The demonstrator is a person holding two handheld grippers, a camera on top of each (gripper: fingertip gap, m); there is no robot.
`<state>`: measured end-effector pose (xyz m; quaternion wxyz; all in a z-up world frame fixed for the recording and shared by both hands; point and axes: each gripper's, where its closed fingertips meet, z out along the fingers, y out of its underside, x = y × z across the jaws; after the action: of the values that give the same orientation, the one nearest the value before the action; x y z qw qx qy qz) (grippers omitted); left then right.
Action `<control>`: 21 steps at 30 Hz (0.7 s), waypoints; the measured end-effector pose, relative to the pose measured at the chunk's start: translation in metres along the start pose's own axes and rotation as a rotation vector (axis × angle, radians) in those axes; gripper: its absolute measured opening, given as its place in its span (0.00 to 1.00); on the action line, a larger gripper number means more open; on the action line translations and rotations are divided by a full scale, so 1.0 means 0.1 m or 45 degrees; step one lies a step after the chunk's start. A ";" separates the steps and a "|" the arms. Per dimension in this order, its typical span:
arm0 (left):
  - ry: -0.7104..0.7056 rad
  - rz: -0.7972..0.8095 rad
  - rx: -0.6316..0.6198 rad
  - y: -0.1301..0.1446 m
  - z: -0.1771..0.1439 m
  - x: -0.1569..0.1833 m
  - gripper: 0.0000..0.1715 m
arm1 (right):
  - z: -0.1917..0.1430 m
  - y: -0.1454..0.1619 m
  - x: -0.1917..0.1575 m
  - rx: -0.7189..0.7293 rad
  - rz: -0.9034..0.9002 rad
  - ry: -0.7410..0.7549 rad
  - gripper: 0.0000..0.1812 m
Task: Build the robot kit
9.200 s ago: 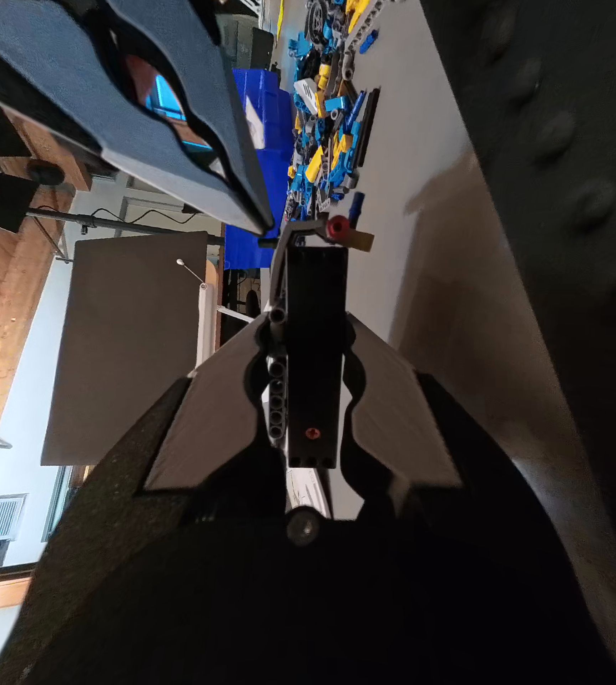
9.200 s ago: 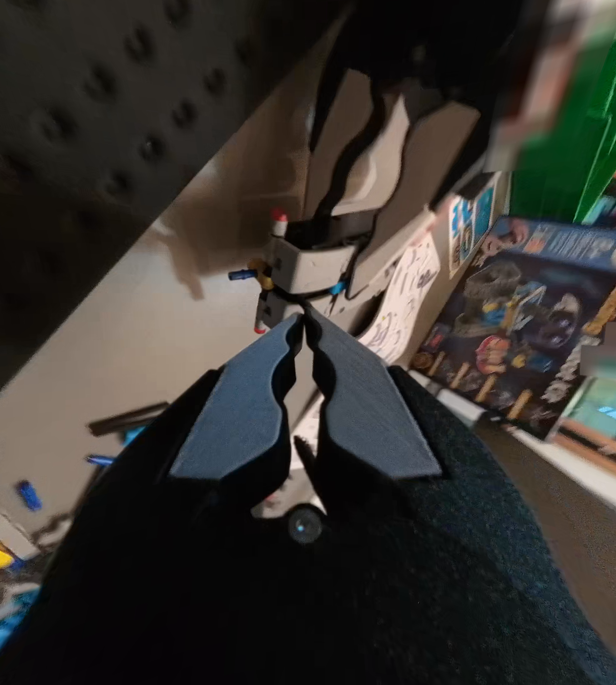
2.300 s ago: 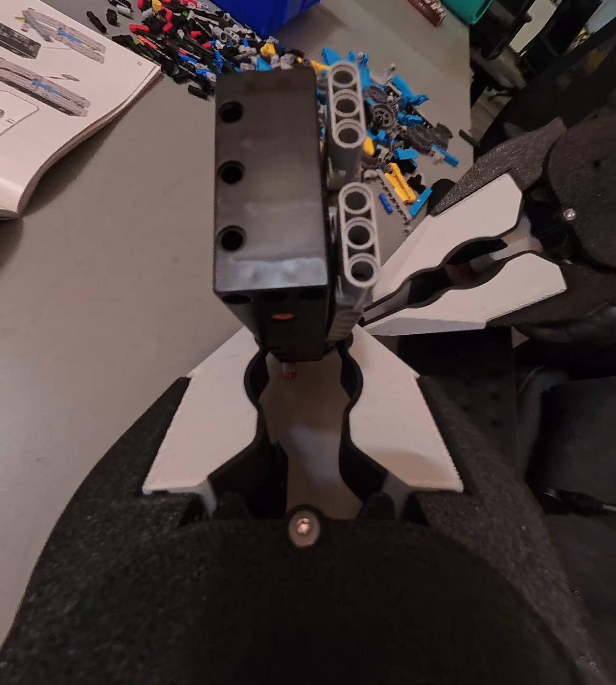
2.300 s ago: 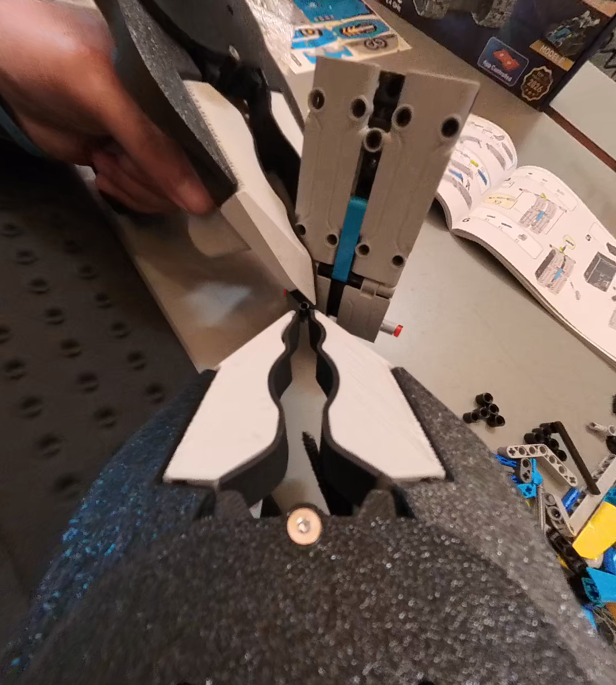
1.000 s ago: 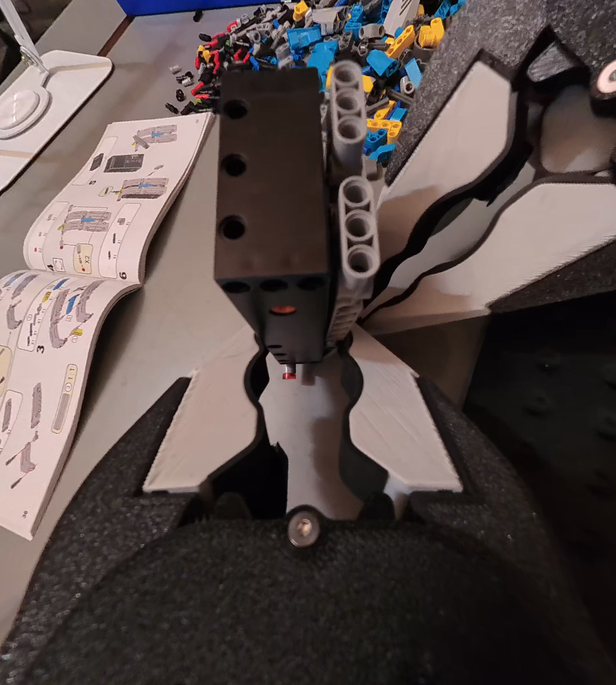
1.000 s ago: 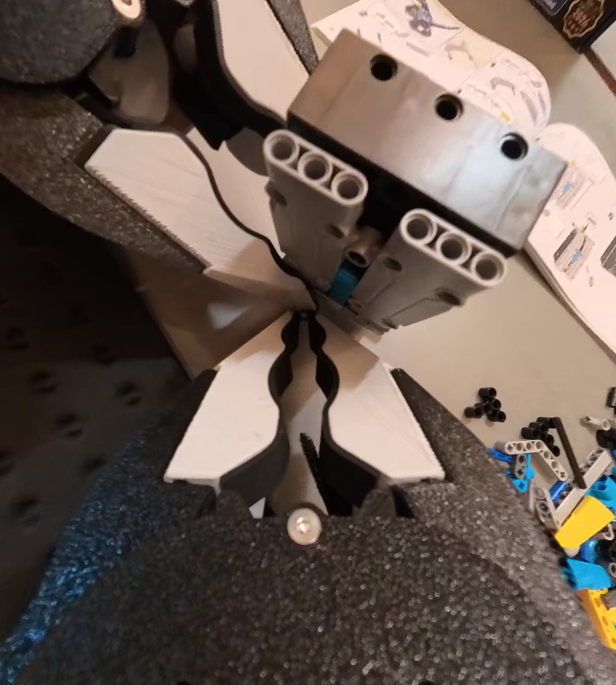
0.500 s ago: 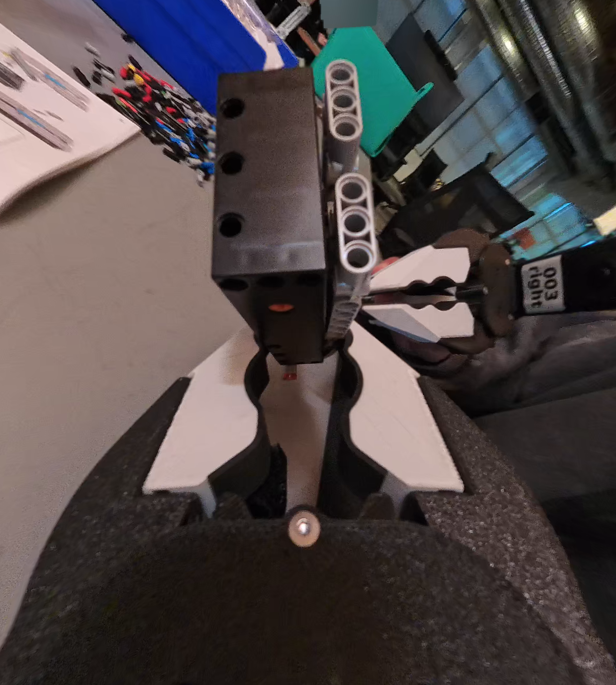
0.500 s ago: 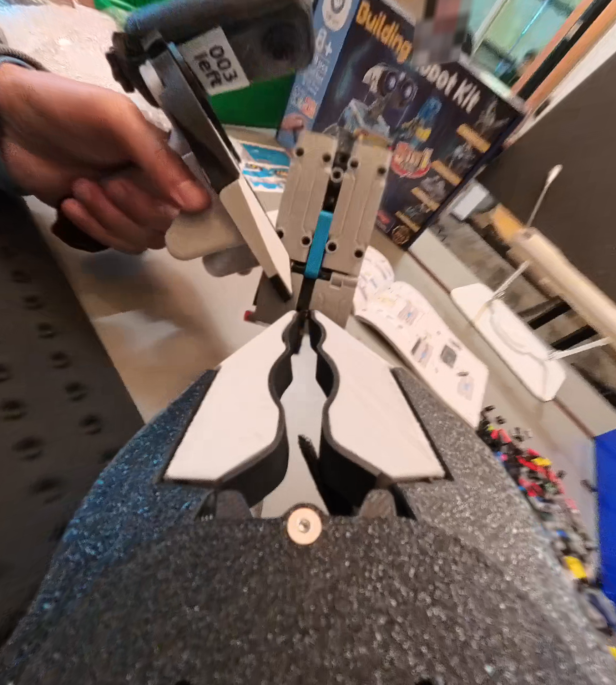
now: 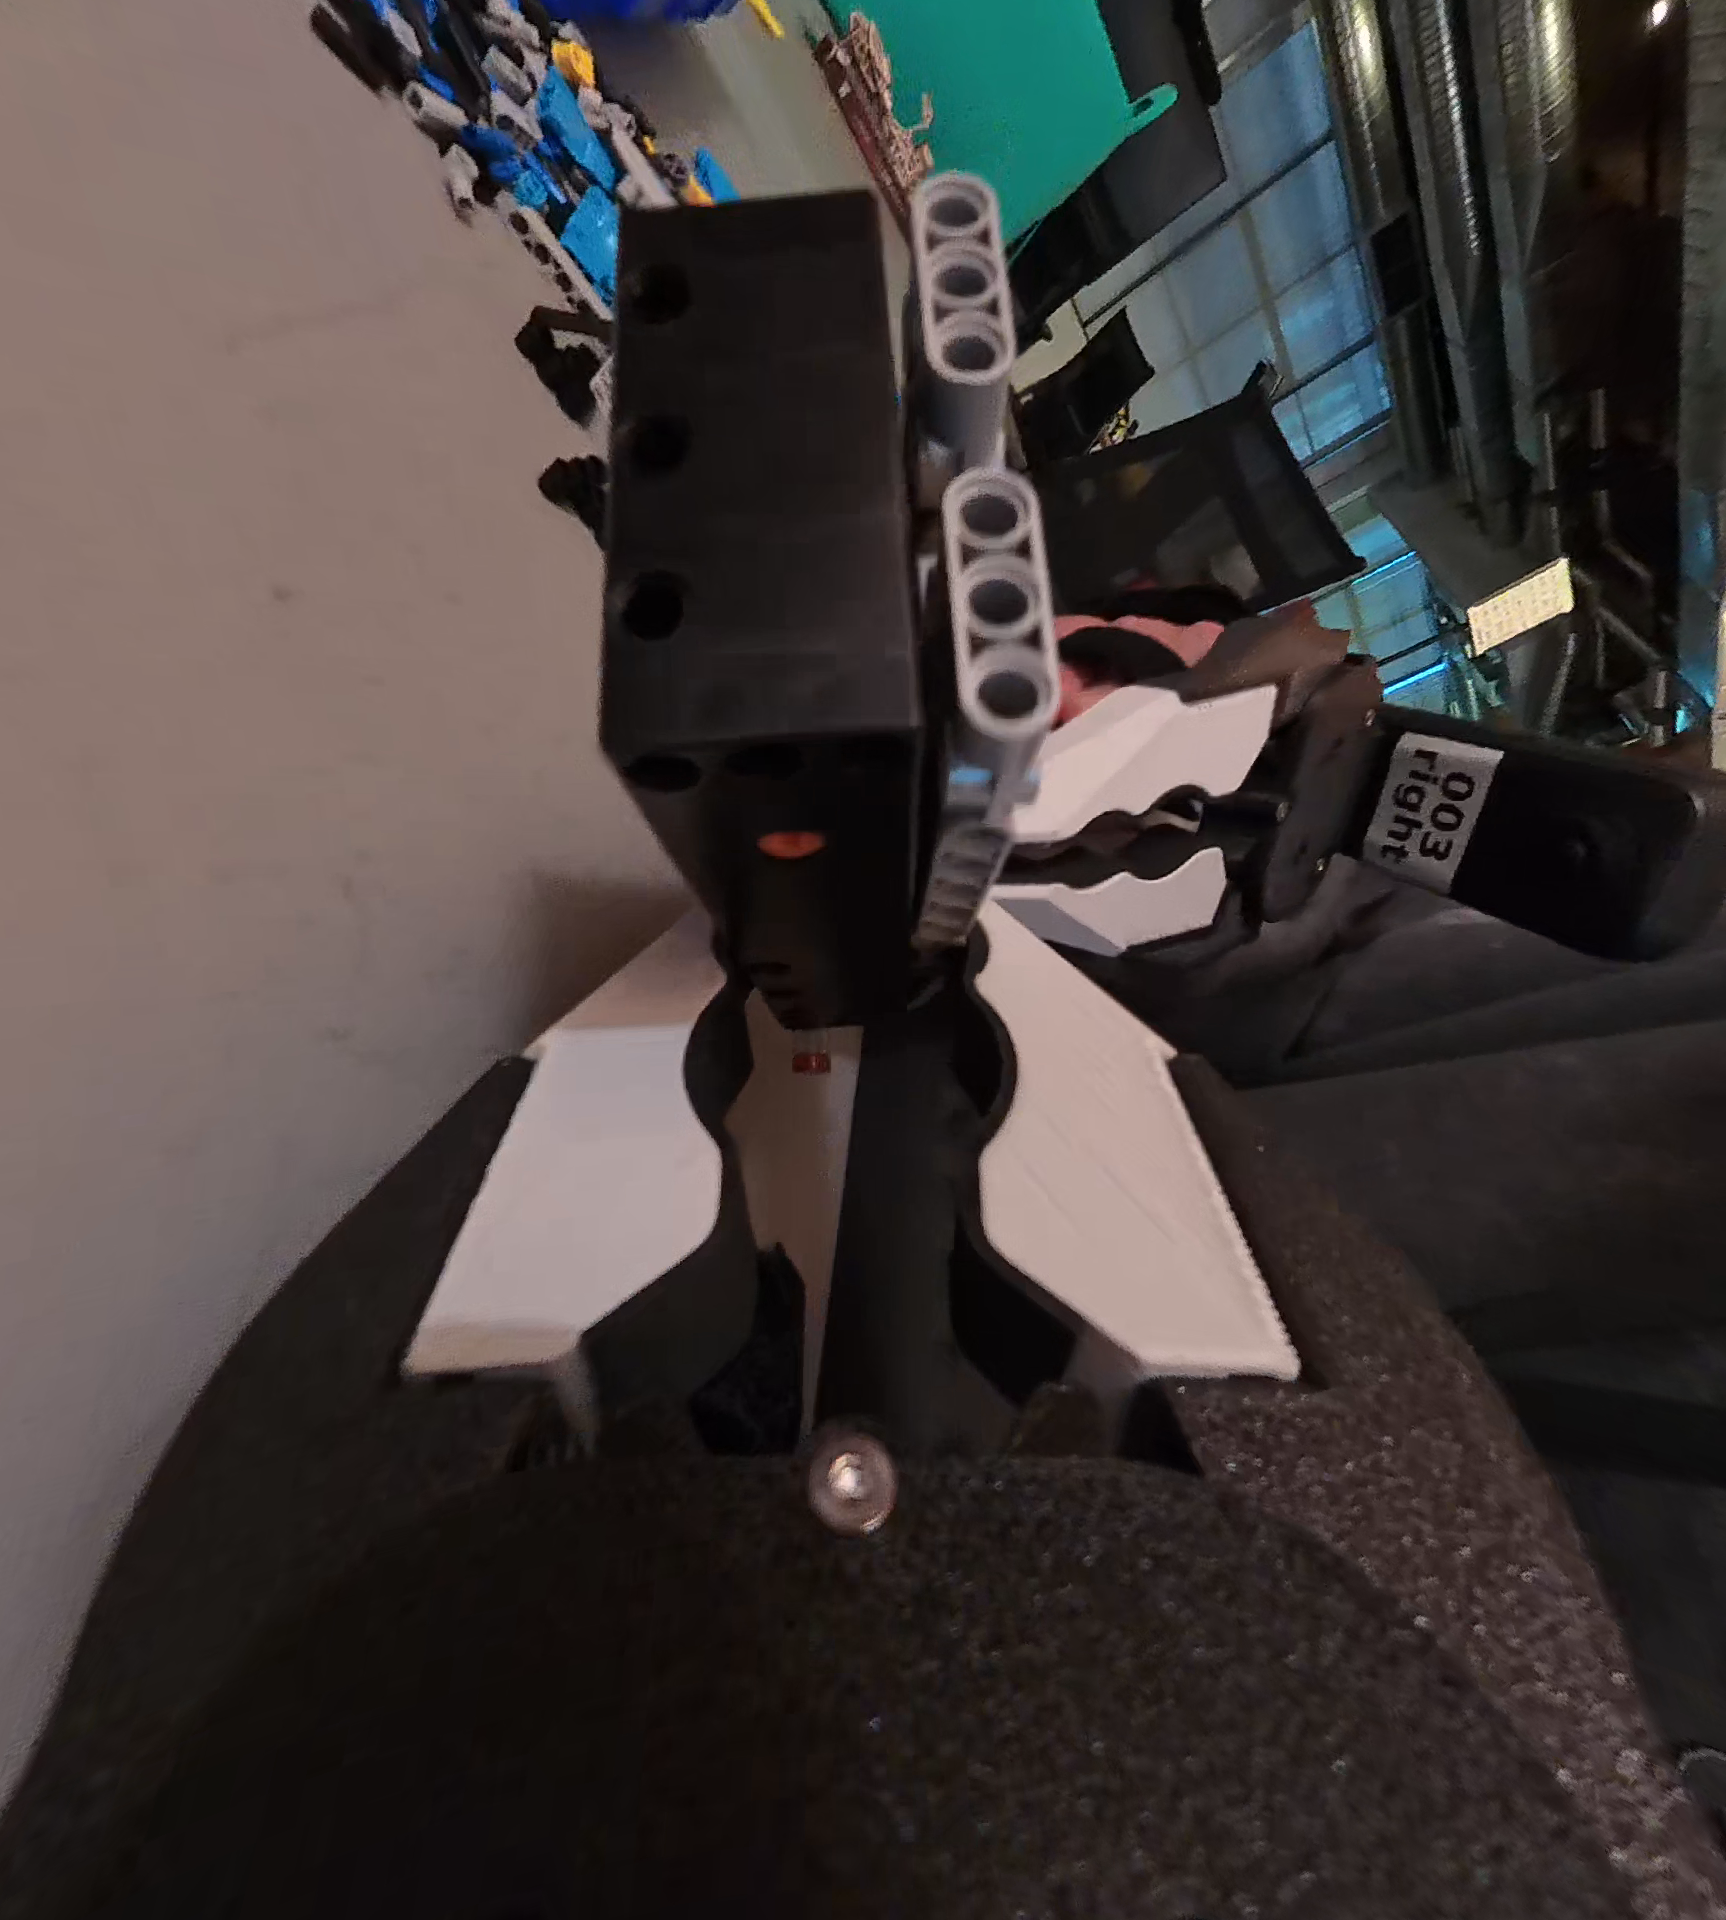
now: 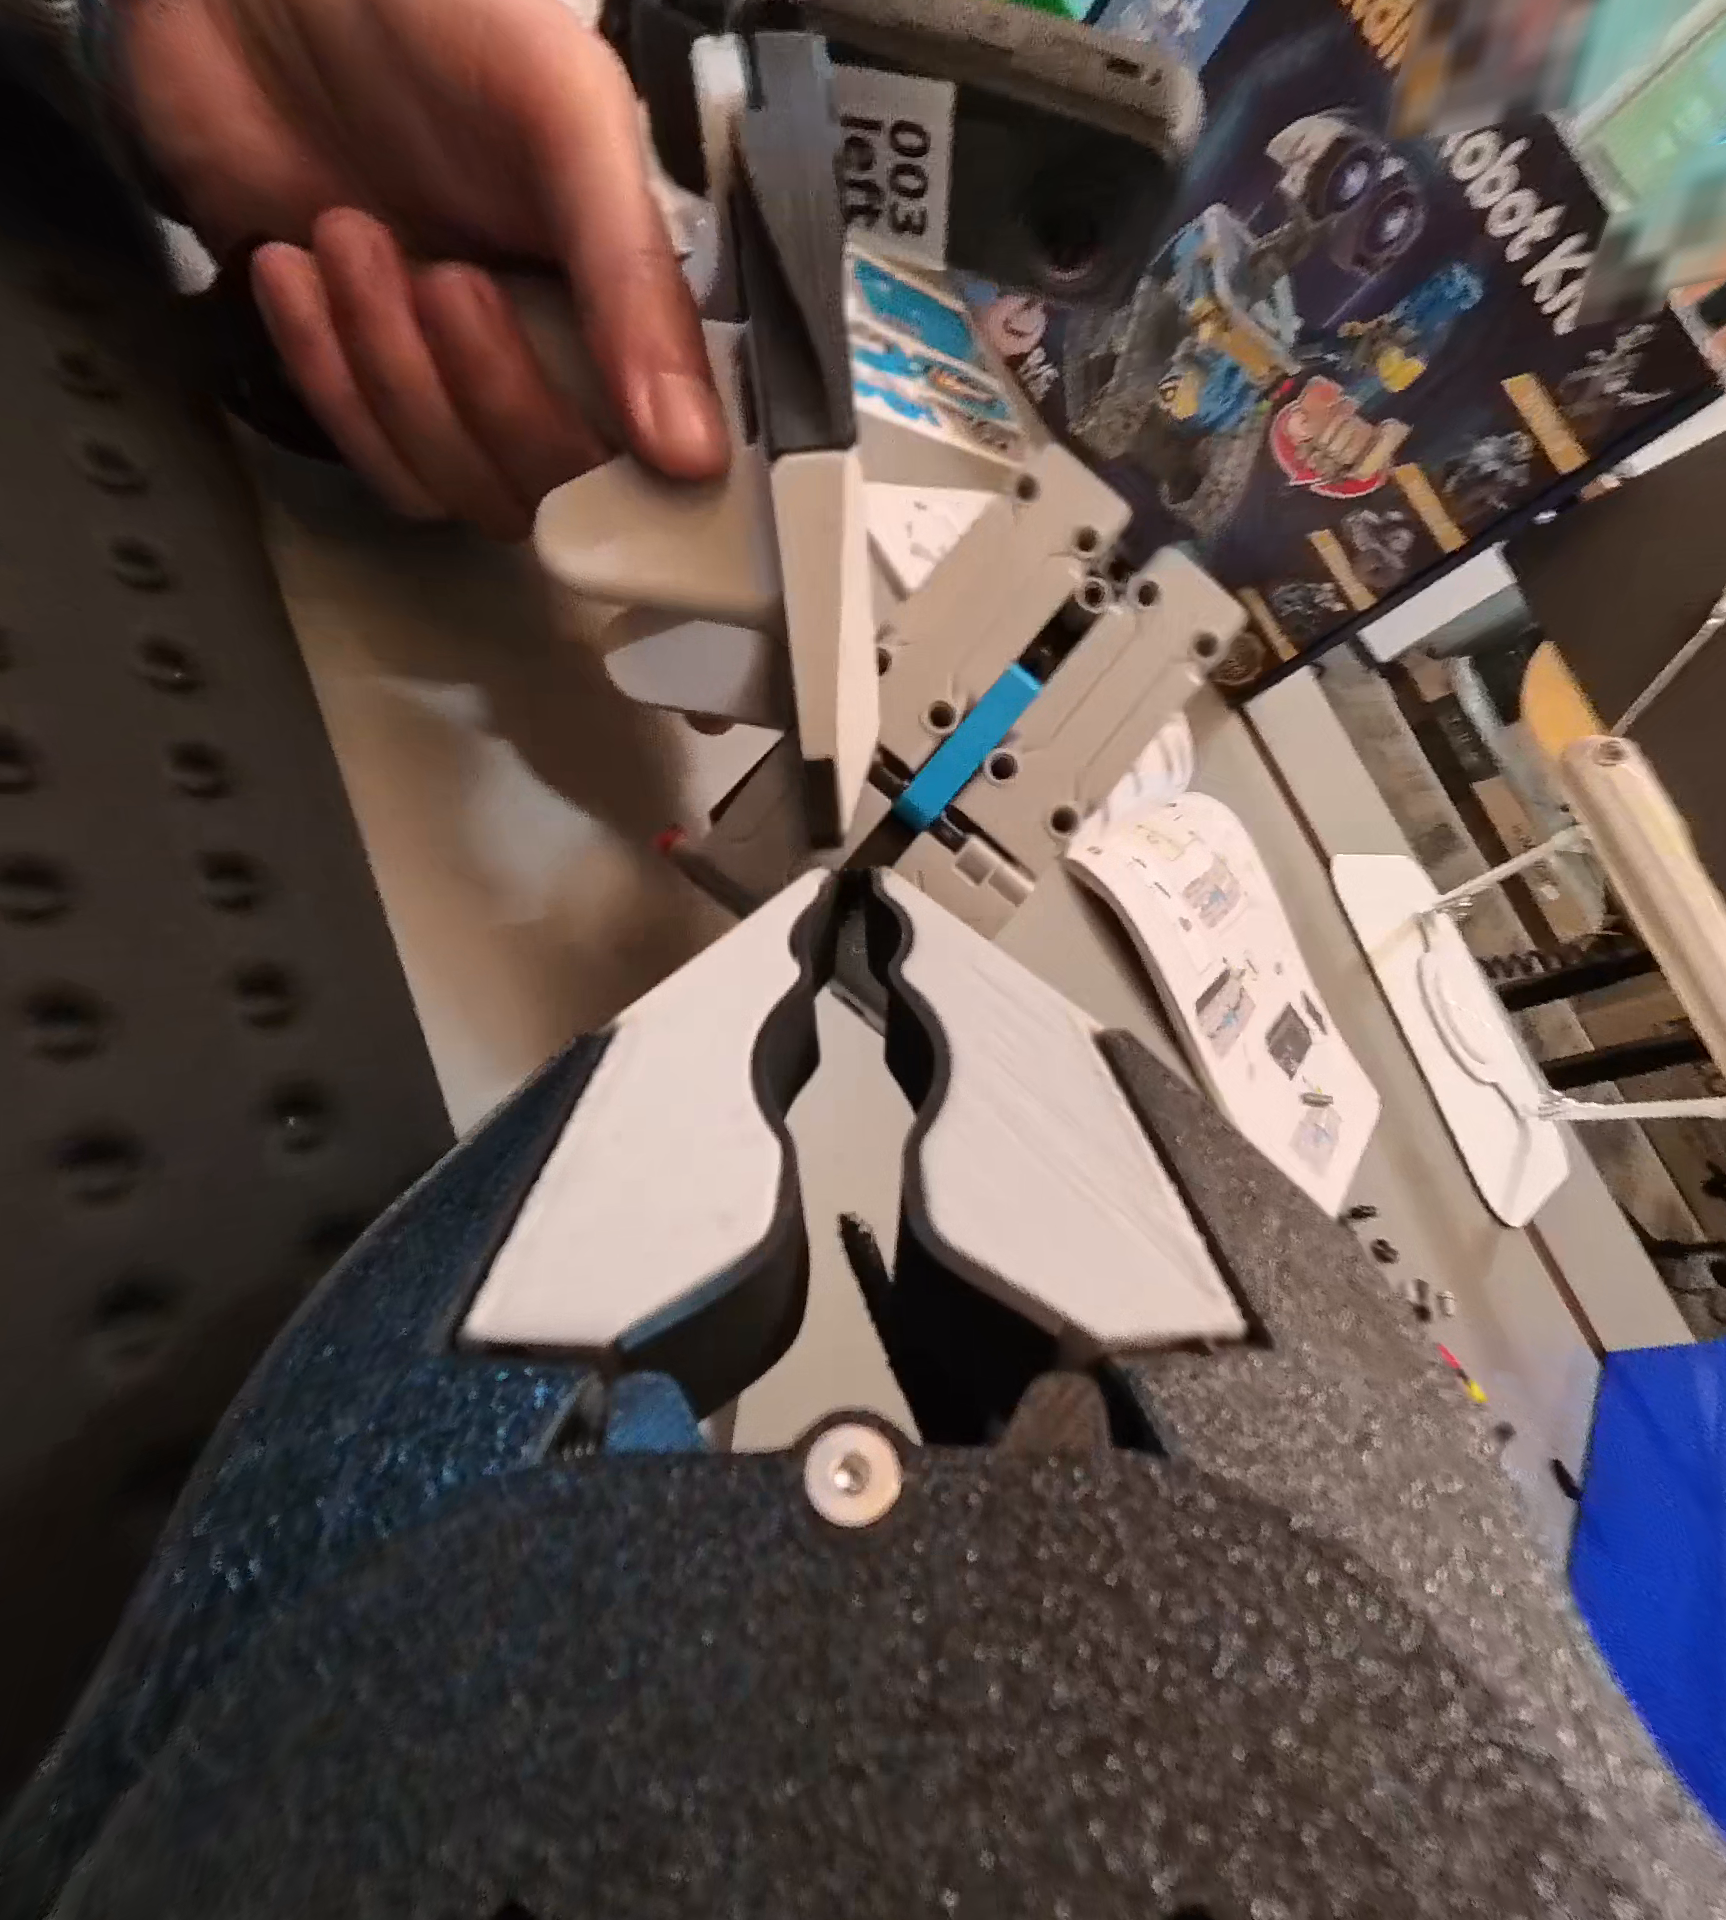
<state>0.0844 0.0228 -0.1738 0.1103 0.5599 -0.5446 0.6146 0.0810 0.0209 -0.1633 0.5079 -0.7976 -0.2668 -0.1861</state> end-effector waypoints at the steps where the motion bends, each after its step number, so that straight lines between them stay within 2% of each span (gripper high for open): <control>1: 0.001 -0.013 -0.001 0.00 0.00 -0.01 0.19 | 0.01 0.02 -0.02 -0.012 0.008 -0.025 0.02; 9: 0.044 -0.125 -0.008 0.02 0.00 -0.05 0.19 | 0.04 0.04 -0.10 -0.029 0.067 -0.093 0.02; 16: 0.011 -0.205 -0.040 0.06 0.03 -0.14 0.20 | 0.09 0.14 -0.19 -0.090 0.164 -0.243 0.02; 18: -0.008 -0.203 -0.044 0.07 0.03 -0.17 0.22 | 0.11 0.17 -0.18 -0.102 0.217 -0.279 0.02; 20: -0.045 -0.191 -0.080 0.12 0.06 -0.19 0.29 | 0.14 0.20 -0.16 -0.124 0.245 -0.295 0.02; 21: -0.076 -0.179 -0.105 0.15 0.07 -0.22 0.28 | 0.15 0.21 -0.17 -0.135 0.264 -0.314 0.02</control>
<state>0.0849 0.0222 -0.2013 0.1597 0.6099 -0.5319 0.5653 0.0807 0.0230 -0.1937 0.4449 -0.8633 -0.2334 -0.0472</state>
